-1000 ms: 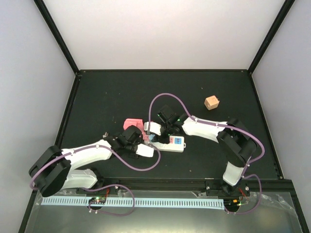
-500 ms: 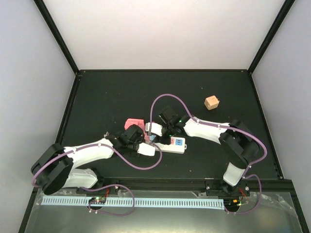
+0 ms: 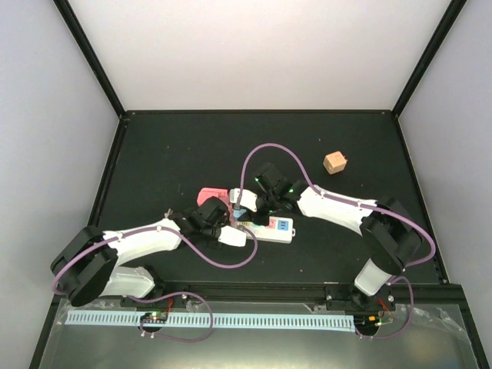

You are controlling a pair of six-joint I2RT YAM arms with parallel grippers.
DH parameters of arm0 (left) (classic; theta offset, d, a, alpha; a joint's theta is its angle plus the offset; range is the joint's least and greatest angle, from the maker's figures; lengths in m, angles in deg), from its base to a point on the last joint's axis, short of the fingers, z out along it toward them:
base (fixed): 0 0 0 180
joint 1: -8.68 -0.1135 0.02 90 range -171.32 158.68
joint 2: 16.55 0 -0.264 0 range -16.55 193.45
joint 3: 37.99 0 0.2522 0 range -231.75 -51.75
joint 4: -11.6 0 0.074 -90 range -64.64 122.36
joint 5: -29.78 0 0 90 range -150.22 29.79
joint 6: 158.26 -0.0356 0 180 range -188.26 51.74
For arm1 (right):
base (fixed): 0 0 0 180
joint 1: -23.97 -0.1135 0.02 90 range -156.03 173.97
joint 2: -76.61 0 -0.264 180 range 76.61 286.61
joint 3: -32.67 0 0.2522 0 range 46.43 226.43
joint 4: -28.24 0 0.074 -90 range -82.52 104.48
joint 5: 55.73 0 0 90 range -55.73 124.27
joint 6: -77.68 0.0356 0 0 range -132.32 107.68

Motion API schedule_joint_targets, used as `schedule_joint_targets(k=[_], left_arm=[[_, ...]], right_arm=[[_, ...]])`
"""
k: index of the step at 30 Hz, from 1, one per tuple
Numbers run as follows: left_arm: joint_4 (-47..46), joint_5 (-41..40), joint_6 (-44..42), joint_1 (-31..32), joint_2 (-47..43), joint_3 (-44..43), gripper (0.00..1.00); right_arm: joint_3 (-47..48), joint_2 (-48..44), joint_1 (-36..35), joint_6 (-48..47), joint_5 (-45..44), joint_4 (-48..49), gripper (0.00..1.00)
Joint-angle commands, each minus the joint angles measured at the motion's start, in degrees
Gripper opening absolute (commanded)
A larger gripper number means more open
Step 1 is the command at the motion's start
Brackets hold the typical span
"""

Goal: Pull the plug off the socket

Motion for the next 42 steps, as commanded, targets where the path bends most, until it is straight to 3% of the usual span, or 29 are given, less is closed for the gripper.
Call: schedule_joint_targets(k=[1, 11, 16, 21, 27, 35, 42], left_arm=[[6.94, -0.97, 1.53, 0.21, 2.47, 1.32, 0.26], [12.7, 2.53, 6.72, 0.22, -4.45, -4.33, 0.31], [15.46, 4.07, 9.69, 0.21, -7.24, -9.29, 0.41], [17.09, 4.54, 11.69, 0.22, -9.39, -13.38, 0.64], [18.83, 5.37, 12.97, 0.13, -14.28, -16.4, 0.98], [21.4, 4.55, 14.73, -0.76, -18.07, -18.29, 0.99], [20.09, 6.08, 16.39, -3.91, -21.02, -17.07, 0.99]], right_arm=[[1.43, -1.48, 1.14, -0.27, 1.28, -0.5, 0.09], [2.11, -7.81, 6.54, 0.45, 0.77, -8.43, 0.1], [2.18, -11.38, 12.09, 0.15, 0.54, -11.7, 0.11], [3.27, -14.94, 20.2, -0.63, 1.39, -15.35, 0.11], [5.94, -17.92, 31.24, -3.84, 1.16, -21.09, 0.12], [10.65, -16.04, 47.13, -10.15, 0.49, -28.61, 0.12], [17.88, -10.24, 55.75, -13.04, -2.67, -33.3, 0.13]])
